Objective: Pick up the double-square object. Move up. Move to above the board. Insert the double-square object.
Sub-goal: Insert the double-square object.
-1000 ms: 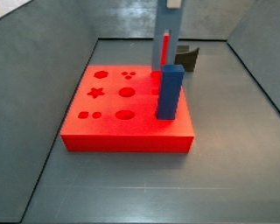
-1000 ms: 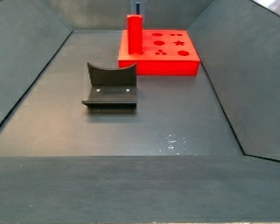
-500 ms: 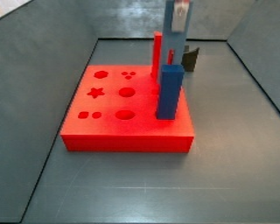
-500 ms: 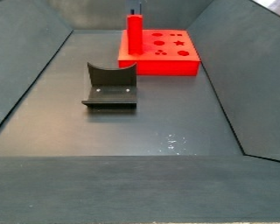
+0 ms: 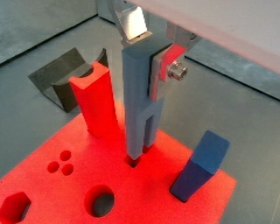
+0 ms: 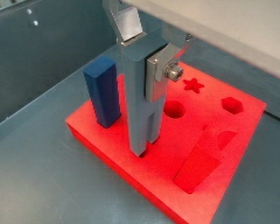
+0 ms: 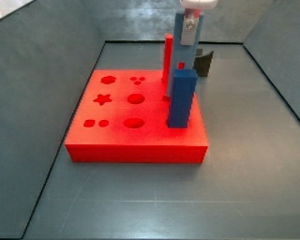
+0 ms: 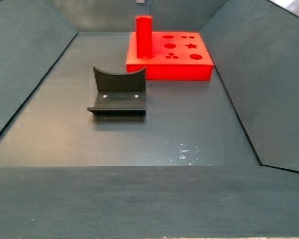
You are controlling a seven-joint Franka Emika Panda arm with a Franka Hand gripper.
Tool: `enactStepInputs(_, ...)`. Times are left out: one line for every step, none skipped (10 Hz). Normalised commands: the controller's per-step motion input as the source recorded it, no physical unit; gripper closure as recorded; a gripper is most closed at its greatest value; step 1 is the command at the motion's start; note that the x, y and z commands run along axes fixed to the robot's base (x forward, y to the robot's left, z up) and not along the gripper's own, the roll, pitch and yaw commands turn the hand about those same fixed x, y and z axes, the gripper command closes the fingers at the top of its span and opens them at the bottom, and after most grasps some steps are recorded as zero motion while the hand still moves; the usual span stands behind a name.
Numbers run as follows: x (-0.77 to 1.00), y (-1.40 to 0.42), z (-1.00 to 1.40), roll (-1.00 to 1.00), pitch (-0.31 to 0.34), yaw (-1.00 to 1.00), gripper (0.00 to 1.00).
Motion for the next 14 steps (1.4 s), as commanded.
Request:
enactStepInputs(0.00,0.00,-0.21,0.00,-0.033,0.67,1.00)
enactStepInputs(-0.05,0.01,-0.22,0.00,-0.034,0.73,1.00)
enactStepInputs(-0.35,0.00,-0.09,-0.08,-0.077,0.33,1.00)
enactStepInputs(-0.35,0.02,-0.05,-0.08,-0.074,0.09,1.00)
enactStepInputs(-0.22,0.05,-0.11,-0.04,-0.026,0.00,1.00)
enactStepInputs(-0.07,0.05,-0.17,-0.02,0.000,-0.06,1.00)
enactStepInputs(0.00,0.00,-0.29,-0.06,0.000,-0.13,1.00)
enactStepInputs(0.00,0.00,-0.45,-0.09,0.000,-0.16,1.00)
enactStepInputs(0.00,0.00,-0.53,-0.10,0.000,-0.17,1.00)
enactStepInputs(0.06,0.00,-0.52,-0.12,0.000,-0.19,1.00)
enactStepInputs(0.11,0.00,-0.49,-0.11,0.000,-0.18,1.00)
enactStepInputs(0.05,0.00,-0.25,-0.14,-0.007,-0.15,1.00)
enactStepInputs(0.00,0.00,-0.02,0.02,0.000,0.00,1.00)
enactStepInputs(0.00,0.00,0.00,0.00,0.000,0.00,1.00)
